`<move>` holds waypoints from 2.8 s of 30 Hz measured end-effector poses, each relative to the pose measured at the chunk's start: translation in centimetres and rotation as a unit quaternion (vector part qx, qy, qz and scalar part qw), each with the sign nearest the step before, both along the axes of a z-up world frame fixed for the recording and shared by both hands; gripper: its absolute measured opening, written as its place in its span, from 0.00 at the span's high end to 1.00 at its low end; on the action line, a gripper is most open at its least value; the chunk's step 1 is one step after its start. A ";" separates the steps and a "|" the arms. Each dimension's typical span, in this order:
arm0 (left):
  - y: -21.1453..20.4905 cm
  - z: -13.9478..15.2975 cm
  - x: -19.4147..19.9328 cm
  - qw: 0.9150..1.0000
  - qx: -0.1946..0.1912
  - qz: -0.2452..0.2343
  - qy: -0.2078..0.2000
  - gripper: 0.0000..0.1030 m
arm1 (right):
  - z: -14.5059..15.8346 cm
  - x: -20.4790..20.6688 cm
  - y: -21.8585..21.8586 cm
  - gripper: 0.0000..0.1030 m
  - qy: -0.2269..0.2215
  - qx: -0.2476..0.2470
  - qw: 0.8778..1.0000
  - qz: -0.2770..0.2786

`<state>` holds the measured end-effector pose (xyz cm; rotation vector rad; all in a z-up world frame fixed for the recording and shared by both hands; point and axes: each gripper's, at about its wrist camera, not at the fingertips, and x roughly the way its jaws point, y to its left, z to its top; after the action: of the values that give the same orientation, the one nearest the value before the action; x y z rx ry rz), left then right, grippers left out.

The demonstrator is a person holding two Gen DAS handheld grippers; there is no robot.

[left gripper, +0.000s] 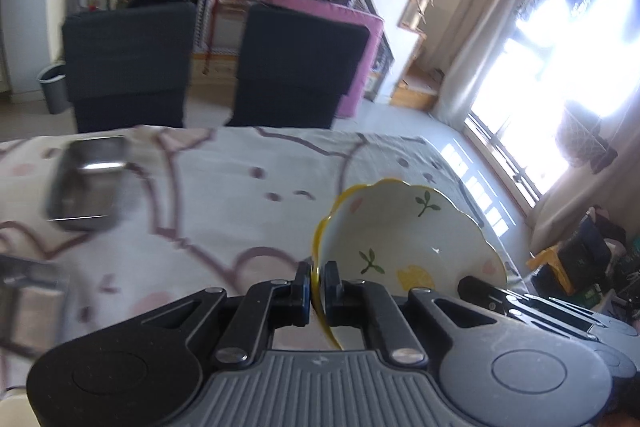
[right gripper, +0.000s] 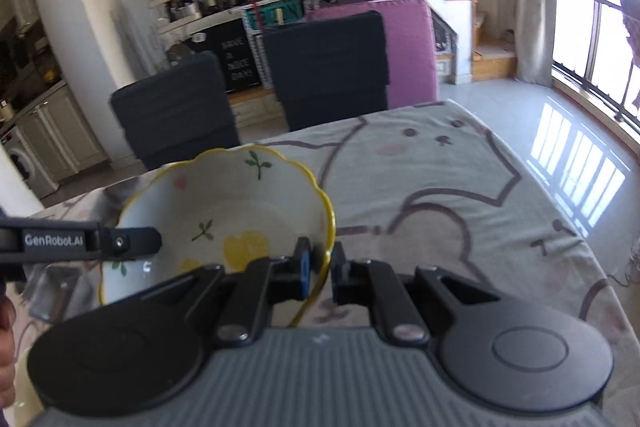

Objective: Organize plates and bowls
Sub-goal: 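Lift and carry the lemon-print bowl with both tools toward the cream bowl, then lower the lemon-print bowl into the cream bowl and open both tools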

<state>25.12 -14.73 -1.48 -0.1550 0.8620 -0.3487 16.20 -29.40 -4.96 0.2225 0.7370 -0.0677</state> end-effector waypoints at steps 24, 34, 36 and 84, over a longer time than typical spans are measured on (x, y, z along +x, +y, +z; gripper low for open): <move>21.1 0.3 -12.6 0.993 0.017 0.113 0.006 0.93 | 0.6 -4.9 21.1 0.88 0.004 -0.021 0.982 0.190; 21.7 -2.2 -12.6 0.994 0.031 0.092 0.040 0.92 | -1.5 -4.8 22.5 0.88 0.043 -0.016 0.977 0.208; 21.6 -2.7 -12.5 0.994 0.034 0.086 0.049 0.92 | -1.8 -4.8 22.5 0.88 0.047 -0.014 0.977 0.208; 21.8 -8.5 -11.3 0.980 0.116 0.036 0.161 0.82 | -6.0 -4.3 26.1 0.89 0.129 -0.085 0.950 0.270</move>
<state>13.78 7.08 -10.02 -0.0249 1.2065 -0.1543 11.94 -3.31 -10.98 -0.1620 1.0270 0.3675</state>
